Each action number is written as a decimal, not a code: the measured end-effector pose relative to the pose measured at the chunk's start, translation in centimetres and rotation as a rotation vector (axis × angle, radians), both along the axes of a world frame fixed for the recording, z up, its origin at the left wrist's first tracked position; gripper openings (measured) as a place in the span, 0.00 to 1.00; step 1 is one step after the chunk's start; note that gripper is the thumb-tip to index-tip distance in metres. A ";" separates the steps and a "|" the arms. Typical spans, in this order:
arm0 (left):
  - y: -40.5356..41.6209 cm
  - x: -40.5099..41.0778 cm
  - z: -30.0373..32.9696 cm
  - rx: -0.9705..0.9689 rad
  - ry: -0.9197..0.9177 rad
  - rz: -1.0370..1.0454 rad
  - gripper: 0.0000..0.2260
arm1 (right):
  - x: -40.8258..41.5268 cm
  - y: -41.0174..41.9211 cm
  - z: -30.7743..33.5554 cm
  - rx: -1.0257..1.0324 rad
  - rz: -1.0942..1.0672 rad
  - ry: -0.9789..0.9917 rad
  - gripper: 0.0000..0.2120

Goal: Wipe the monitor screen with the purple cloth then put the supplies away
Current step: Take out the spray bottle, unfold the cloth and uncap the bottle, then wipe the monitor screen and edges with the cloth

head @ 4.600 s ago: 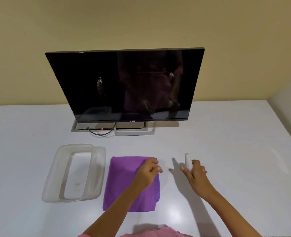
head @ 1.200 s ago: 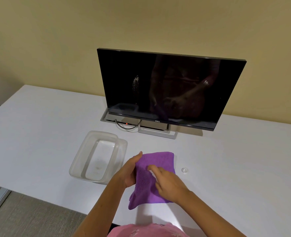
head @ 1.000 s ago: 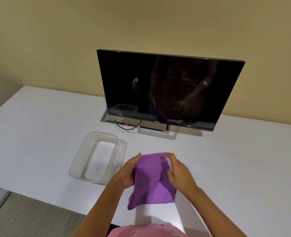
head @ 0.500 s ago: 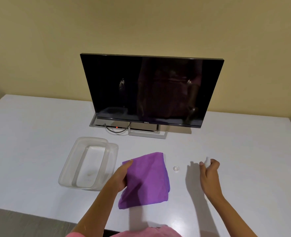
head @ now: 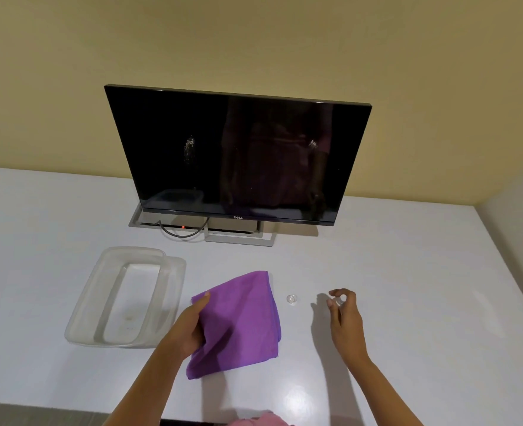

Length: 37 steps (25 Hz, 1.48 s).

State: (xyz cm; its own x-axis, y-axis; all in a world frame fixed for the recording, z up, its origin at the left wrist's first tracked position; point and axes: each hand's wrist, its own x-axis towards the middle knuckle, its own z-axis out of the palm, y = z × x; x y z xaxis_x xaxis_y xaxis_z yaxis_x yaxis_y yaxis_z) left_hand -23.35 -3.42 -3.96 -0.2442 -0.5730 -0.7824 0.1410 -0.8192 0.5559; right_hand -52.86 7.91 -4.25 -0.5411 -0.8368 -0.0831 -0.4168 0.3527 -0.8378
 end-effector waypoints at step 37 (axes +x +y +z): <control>-20.4 12.1 23.9 -0.962 0.026 -0.936 0.07 | 26.8 -14.5 21.2 -0.084 0.334 -0.778 0.16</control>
State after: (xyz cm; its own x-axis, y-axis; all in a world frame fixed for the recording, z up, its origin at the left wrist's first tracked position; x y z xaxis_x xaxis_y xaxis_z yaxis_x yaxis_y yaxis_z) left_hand -11.24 -23.78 19.95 -0.8523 -0.4994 -0.1557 -0.2347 0.0990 0.9670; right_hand -26.05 -6.57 16.93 -0.0790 -0.9626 -0.2592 0.2179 0.2370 -0.9467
